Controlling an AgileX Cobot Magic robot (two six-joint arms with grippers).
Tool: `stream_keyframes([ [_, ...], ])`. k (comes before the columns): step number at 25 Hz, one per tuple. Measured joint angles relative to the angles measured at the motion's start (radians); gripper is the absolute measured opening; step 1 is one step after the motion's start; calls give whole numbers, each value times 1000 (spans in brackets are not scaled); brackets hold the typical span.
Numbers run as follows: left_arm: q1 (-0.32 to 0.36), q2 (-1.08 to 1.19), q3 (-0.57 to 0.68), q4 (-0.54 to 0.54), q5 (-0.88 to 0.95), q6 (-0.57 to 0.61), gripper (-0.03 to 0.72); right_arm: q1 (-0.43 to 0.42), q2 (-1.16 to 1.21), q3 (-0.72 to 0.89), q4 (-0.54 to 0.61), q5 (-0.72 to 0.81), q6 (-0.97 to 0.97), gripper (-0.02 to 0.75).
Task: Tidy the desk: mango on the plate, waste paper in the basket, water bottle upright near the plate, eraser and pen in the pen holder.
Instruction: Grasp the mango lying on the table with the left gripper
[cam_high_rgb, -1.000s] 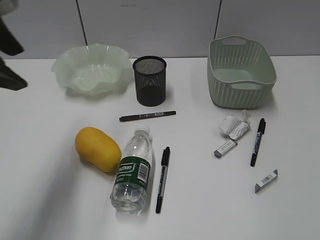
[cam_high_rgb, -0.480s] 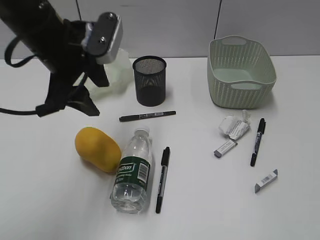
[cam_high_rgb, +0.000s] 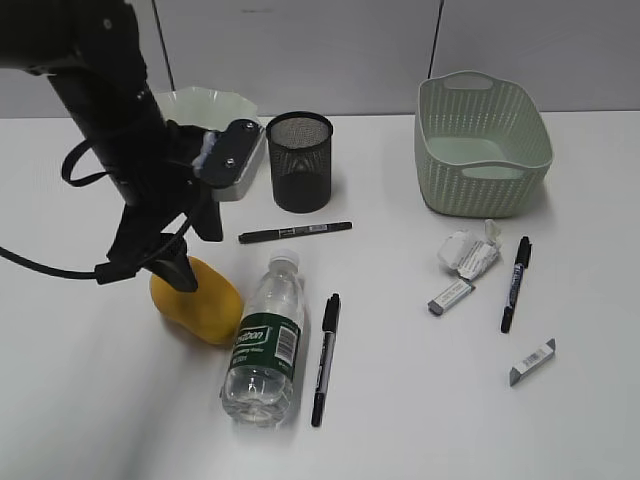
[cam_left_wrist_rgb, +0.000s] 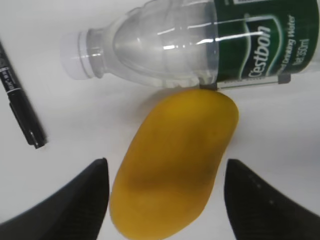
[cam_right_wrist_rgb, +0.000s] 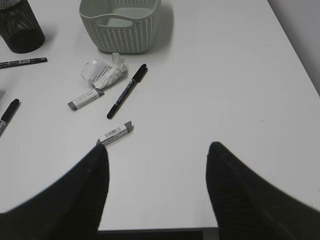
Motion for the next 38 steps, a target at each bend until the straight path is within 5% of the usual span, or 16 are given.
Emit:
stream_keyframes([
  [15, -67, 75, -2, 89, -66, -50, 548, 0, 0, 0, 0, 0, 0, 490],
  [23, -67, 129, -1, 107, -48, -110, 592, 0, 0, 0, 0, 0, 0, 490],
  [38, -67, 138, 31, 107, -68, -131, 551, 0, 0, 0, 0, 0, 0, 490],
])
